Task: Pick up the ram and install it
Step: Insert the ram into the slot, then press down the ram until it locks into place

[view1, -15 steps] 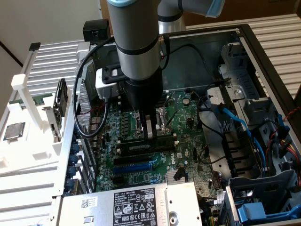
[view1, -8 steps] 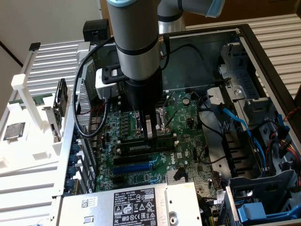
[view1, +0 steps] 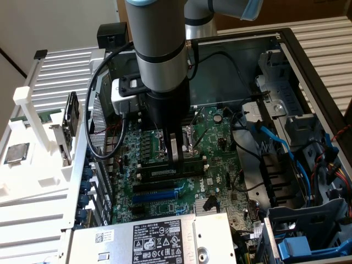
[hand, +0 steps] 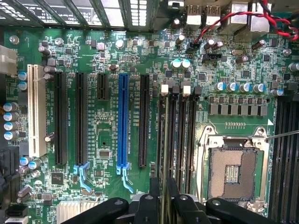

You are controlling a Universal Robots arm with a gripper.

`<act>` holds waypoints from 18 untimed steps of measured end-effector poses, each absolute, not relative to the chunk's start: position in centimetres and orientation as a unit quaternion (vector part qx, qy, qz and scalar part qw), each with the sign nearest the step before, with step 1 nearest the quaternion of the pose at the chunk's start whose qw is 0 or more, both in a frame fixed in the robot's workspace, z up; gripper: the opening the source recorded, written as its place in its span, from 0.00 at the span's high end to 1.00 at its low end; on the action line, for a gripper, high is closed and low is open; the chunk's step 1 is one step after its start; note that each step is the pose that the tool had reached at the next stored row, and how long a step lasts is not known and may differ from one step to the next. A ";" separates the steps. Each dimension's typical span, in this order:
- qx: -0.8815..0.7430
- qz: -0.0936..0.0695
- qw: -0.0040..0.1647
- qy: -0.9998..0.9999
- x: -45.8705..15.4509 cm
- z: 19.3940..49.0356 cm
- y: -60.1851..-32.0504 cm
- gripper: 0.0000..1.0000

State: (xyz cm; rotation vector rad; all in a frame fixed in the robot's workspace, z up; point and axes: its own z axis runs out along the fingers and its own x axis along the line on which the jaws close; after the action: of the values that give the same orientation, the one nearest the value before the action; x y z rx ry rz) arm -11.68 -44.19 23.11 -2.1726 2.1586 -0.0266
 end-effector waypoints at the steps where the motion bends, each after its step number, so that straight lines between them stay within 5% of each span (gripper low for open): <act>1: -0.709 -0.009 0.039 0.704 -11.7 23.2 -44.2 0.80; 18: -0.709 -0.009 0.039 0.704 -11.7 23.6 -44.2 0.80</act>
State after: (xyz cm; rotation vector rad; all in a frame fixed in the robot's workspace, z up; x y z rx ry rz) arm -11.71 -44.19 23.56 -2.1725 2.1586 -0.0265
